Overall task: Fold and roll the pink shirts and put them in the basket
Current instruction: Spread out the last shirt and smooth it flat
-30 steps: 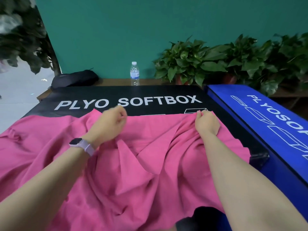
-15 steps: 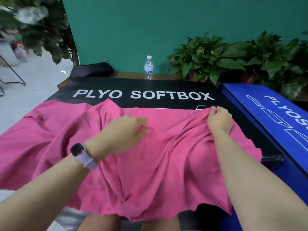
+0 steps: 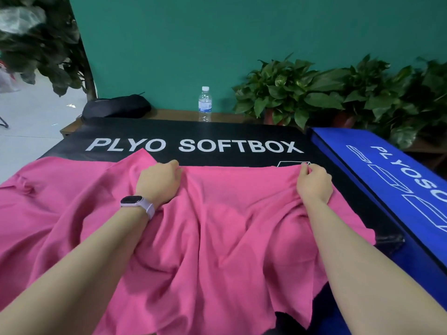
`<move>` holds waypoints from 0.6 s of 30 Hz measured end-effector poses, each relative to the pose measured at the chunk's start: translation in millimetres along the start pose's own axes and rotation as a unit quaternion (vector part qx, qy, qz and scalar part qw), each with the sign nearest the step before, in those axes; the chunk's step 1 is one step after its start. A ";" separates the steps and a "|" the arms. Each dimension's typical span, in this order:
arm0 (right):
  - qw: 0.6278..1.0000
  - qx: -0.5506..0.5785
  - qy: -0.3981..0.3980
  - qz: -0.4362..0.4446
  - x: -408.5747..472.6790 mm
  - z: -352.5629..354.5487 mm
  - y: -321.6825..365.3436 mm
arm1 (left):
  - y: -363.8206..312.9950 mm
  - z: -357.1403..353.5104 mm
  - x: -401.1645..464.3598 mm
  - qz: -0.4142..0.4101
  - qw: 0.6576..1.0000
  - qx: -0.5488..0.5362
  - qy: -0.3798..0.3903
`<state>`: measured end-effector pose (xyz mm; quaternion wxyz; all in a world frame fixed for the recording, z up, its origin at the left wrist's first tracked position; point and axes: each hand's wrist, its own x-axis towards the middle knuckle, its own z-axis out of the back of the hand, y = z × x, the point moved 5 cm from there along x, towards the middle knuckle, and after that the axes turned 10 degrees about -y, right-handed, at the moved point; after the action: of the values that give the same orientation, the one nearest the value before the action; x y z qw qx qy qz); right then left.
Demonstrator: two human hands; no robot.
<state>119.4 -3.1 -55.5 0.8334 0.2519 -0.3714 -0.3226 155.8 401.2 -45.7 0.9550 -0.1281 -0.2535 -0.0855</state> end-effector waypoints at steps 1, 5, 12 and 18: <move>1.000 0.007 -0.001 -0.002 -1.8 3.0 1.4 | 1.2 0.7 0.3 -0.003 1.000 -0.007 -0.002; 0.999 0.039 0.031 -0.018 1.8 21.0 -3.4 | 1.0 7.8 -0.4 -0.004 1.000 -0.018 -0.003; 0.994 -0.064 0.031 0.083 55.5 75.4 -5.8 | -11.5 6.6 8.2 0.028 0.994 0.089 0.057; 0.982 -0.144 0.103 0.067 42.1 42.3 -19.1 | -32.6 0.2 -2.1 0.016 0.982 0.158 0.105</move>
<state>101.5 -53.9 -23.6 0.9143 0.1357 -0.2494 -0.2887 146.5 370.4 -40.0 0.9858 0.0298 -0.1597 -0.0424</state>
